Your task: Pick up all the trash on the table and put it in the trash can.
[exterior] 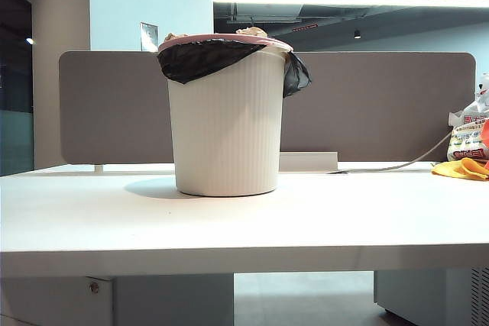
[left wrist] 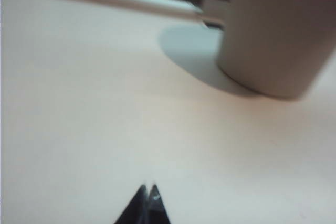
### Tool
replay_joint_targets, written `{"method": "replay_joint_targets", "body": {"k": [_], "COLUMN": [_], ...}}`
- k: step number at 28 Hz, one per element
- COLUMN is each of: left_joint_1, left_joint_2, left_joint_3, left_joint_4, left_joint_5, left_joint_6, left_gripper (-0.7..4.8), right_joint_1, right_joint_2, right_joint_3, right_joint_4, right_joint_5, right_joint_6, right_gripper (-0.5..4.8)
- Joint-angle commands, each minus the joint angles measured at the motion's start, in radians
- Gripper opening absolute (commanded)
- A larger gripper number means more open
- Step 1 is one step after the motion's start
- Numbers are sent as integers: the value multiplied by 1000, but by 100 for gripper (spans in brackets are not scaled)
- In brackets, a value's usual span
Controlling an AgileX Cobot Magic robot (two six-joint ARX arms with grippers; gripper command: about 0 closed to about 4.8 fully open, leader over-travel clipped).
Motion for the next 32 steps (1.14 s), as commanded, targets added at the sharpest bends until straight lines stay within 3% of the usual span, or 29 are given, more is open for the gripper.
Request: {"method": "replay_joint_targets", "body": {"k": [1,32], "left_joint_1": [74,98], "left_joint_2": [-11,-11], "left_joint_3": [1,1], "left_joint_4": [19,17], "left_joint_5": [5,5], "left_joint_6": [5,5], "left_gripper": [-1,-1], "right_joint_1": [-29,-23], "right_joint_2": [0,0], "right_joint_3": [-4,-4], "right_joint_4": [14,14], "right_joint_5": [-1,-2], "right_joint_6": [4,4], "right_gripper": [0,0]}}
